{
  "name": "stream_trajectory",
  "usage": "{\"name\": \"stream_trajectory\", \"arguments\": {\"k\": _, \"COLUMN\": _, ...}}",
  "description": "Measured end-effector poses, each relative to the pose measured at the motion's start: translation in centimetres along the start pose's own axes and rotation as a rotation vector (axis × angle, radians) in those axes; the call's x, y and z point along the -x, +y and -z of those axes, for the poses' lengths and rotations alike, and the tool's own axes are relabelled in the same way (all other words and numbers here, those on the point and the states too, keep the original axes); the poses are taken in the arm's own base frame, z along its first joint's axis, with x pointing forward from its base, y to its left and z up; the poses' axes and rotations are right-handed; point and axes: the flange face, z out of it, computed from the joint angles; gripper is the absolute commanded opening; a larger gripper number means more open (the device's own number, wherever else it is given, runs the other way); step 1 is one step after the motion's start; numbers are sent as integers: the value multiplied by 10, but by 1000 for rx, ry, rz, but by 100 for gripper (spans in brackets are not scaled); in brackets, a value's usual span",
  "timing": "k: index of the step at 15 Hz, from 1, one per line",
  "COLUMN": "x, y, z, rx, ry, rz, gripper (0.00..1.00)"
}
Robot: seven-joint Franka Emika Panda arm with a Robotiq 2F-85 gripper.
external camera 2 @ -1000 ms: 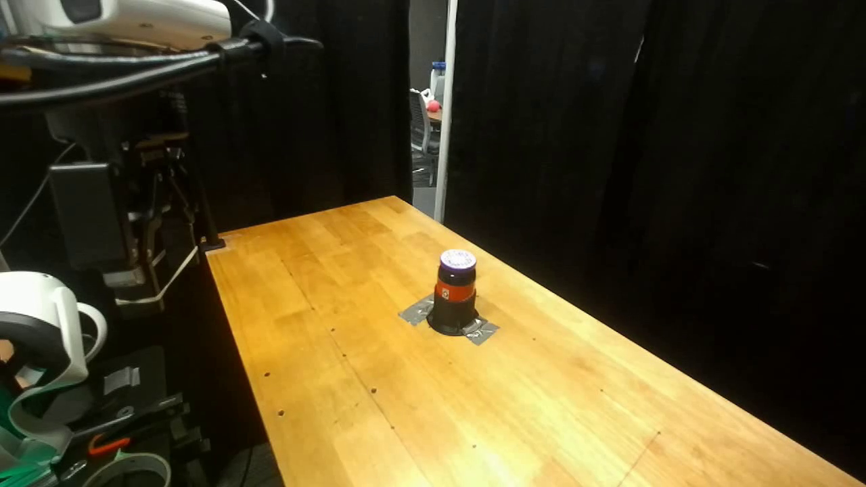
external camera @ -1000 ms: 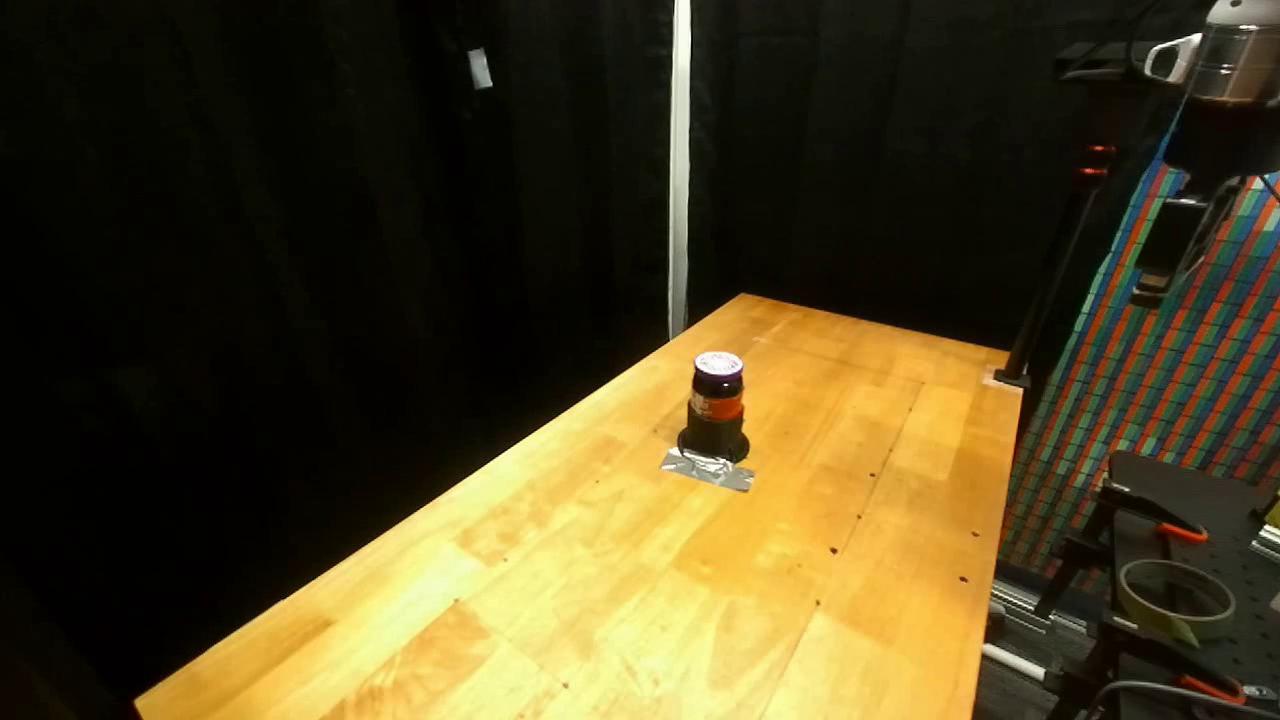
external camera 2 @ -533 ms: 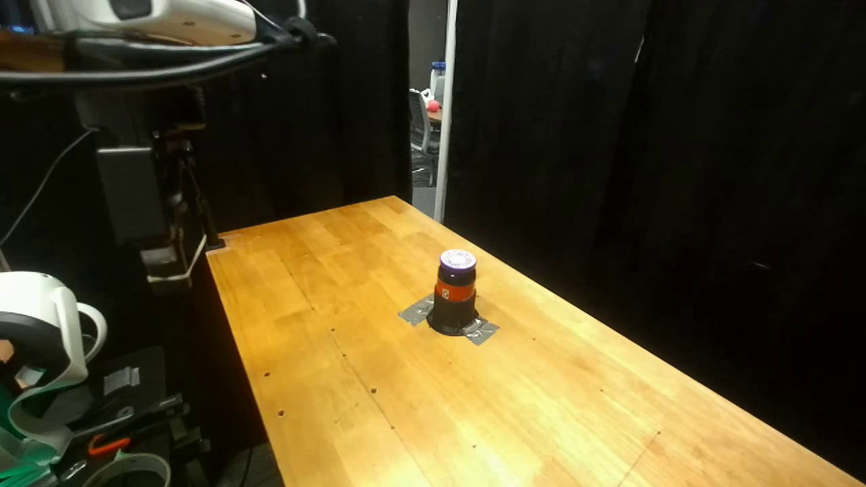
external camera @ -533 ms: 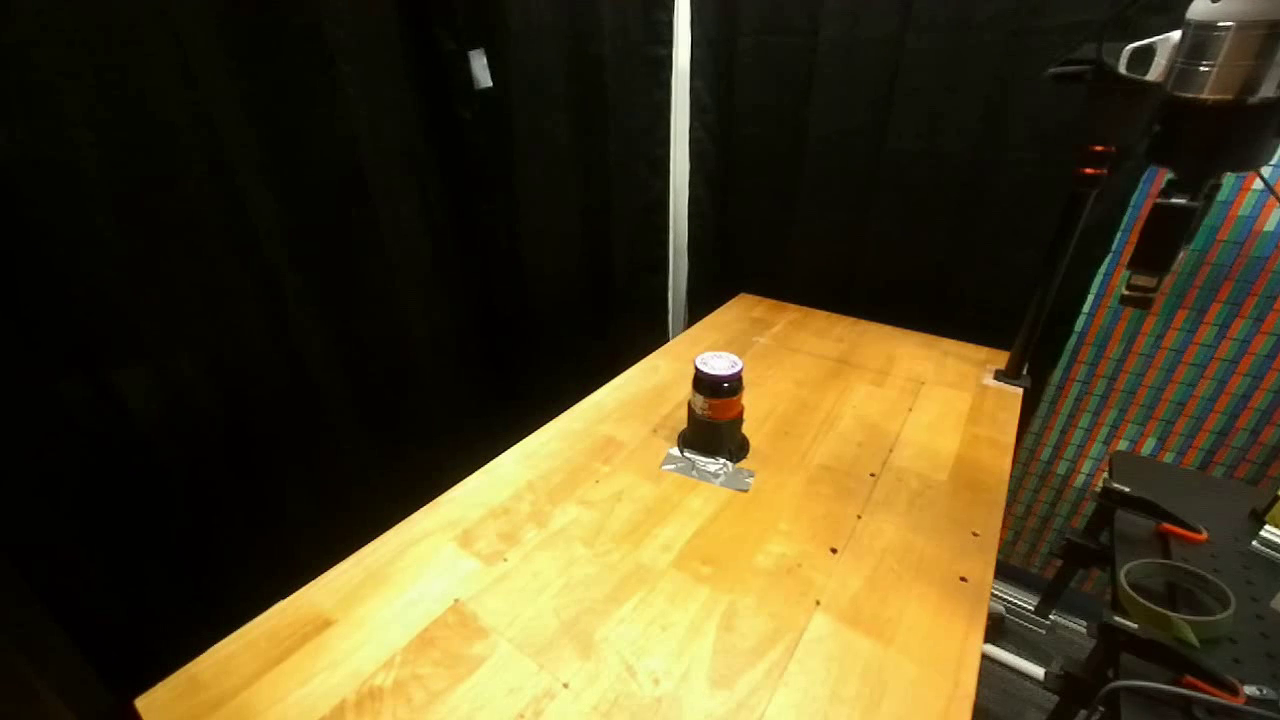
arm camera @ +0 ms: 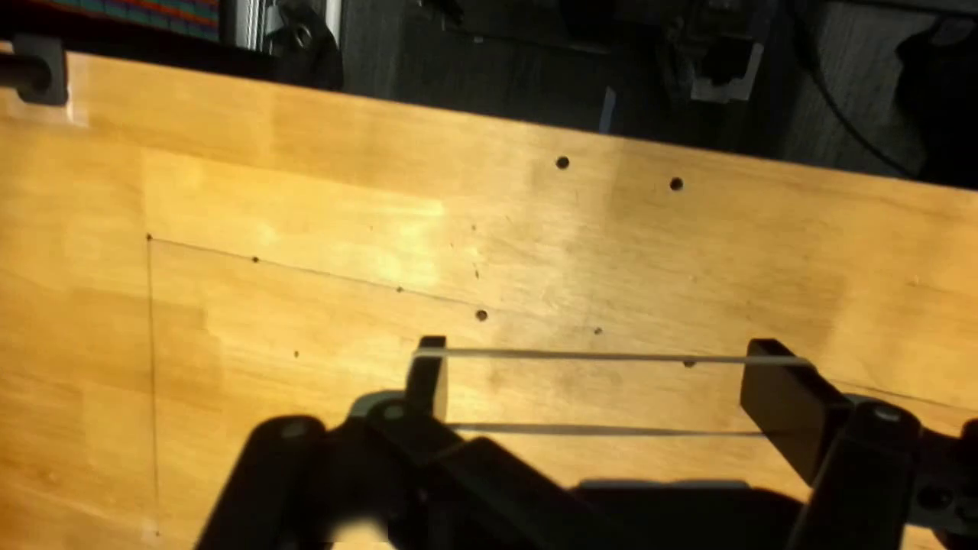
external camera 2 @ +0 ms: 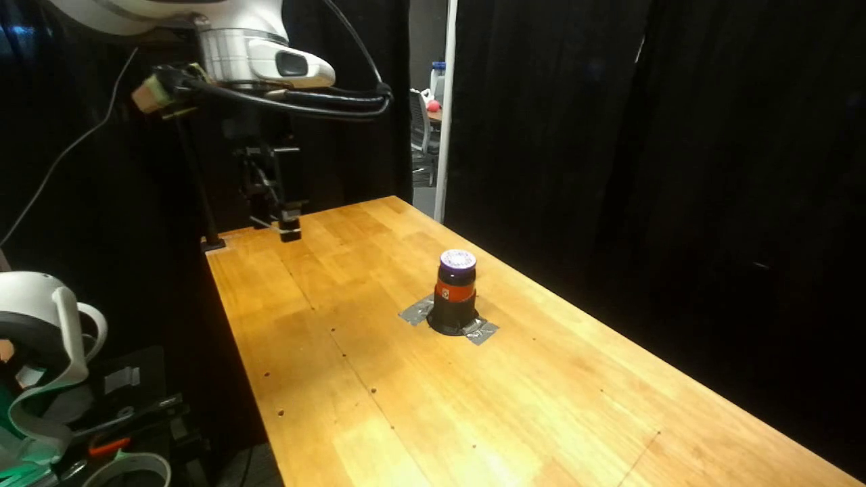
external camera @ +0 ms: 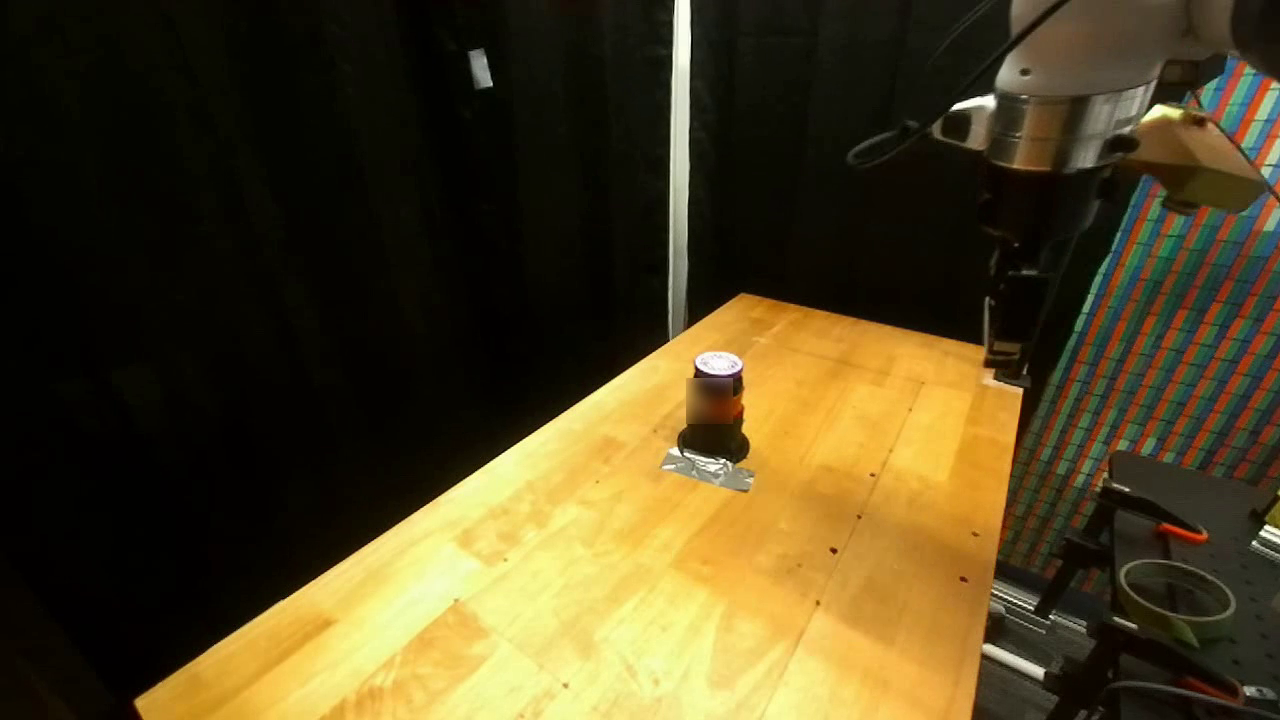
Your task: Put the elastic around the bottle on the table
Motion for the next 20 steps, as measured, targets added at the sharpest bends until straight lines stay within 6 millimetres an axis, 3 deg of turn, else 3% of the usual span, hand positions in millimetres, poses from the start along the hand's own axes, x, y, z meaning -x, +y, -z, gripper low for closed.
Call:
{"name": "stream_trajectory", "arguments": {"k": 5, "x": -83, "y": -30, "z": -19, "rx": 31, "ry": 29, "rz": 10, "gripper": 100}}
{"name": "stream_trajectory", "arguments": {"k": 13, "x": -217, "y": -18, "z": -54, "rx": 28, "ry": 57, "rz": -128, "gripper": 100}}
{"name": "stream_trajectory", "arguments": {"k": 16, "x": -248, "y": -9, "z": -63, "rx": 26, "ry": 70, "rz": -165, "gripper": 100}}
{"name": "stream_trajectory", "arguments": {"k": 20, "x": -269, "y": 4, "z": -82, "rx": 34, "ry": 69, "rz": -195, "gripper": 100}}
